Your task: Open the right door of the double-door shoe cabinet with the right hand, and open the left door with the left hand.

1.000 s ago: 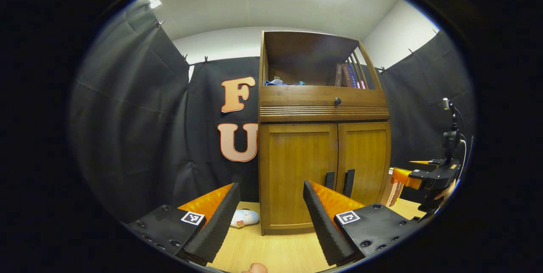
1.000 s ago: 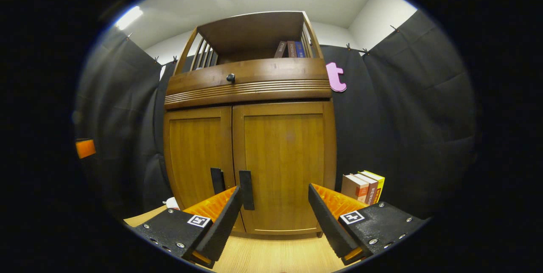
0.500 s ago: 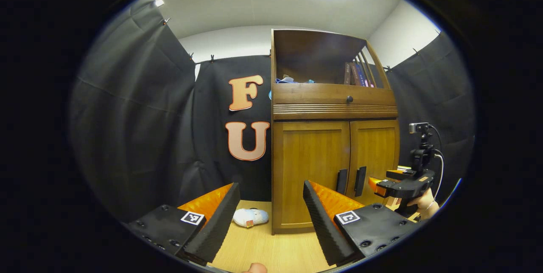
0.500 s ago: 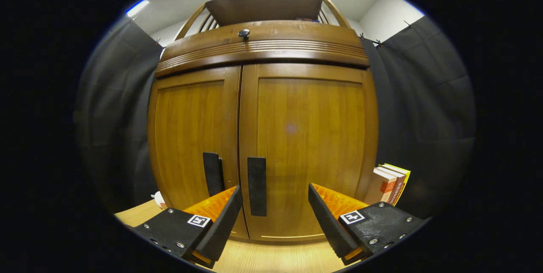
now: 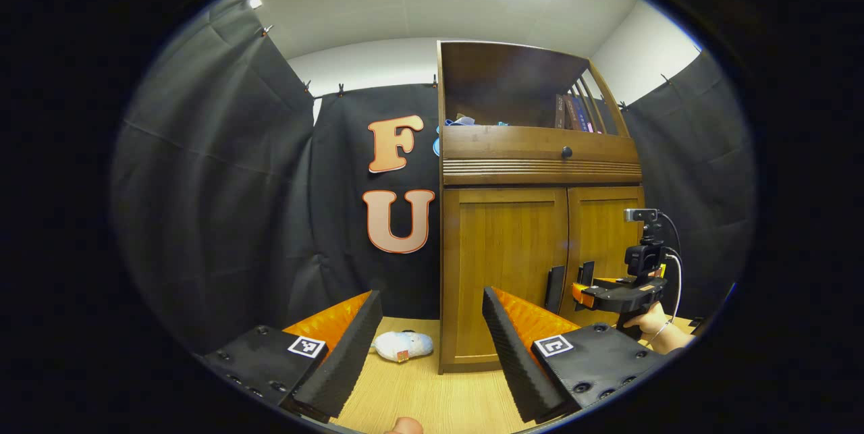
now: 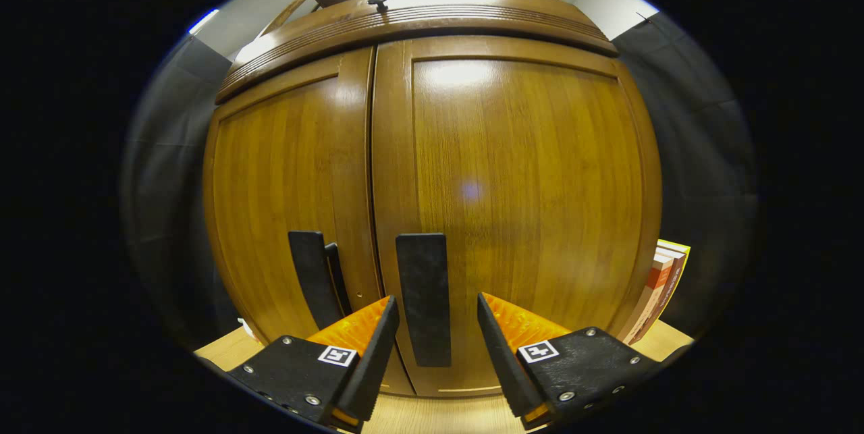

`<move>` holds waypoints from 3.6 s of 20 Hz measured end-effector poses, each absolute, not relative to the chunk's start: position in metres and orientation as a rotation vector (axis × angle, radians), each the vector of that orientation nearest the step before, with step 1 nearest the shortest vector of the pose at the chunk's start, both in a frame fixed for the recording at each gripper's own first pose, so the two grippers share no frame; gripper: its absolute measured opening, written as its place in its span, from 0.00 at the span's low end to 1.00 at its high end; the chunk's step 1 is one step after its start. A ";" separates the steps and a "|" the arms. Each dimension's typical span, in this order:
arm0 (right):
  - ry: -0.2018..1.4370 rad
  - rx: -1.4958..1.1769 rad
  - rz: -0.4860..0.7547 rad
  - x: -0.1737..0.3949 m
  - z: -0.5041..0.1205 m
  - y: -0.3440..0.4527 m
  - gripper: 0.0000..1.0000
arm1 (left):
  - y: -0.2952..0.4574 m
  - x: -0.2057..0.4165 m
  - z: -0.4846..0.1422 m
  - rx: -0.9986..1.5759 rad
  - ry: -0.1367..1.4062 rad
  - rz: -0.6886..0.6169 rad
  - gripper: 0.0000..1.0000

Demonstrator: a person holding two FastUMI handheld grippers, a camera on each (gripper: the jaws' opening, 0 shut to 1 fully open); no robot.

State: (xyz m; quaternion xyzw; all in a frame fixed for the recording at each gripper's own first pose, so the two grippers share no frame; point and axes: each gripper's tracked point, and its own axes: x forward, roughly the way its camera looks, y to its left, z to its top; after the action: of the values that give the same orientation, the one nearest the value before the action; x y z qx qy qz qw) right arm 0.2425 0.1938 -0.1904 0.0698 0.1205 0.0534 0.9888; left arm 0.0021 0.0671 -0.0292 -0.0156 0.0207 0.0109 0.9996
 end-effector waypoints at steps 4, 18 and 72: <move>0.255 0.149 0.122 0.249 -0.195 0.199 0.59 | 0.070 0.012 -0.040 -0.049 0.071 0.028 0.97; 0.254 0.120 0.185 0.149 -0.178 0.162 0.28 | 0.050 0.000 -0.039 -0.057 0.074 0.025 0.97; 0.158 0.138 -0.120 -0.003 -0.133 -0.145 0.27 | -0.190 0.166 -0.128 -0.073 0.135 -0.165 0.94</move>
State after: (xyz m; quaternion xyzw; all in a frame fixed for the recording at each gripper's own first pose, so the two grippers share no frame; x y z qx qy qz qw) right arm -0.0027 -0.1450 -0.1330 0.0690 0.0787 -0.0597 0.9927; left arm 0.1658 -0.1899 -0.1275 -0.0364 0.0674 -0.0823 0.9937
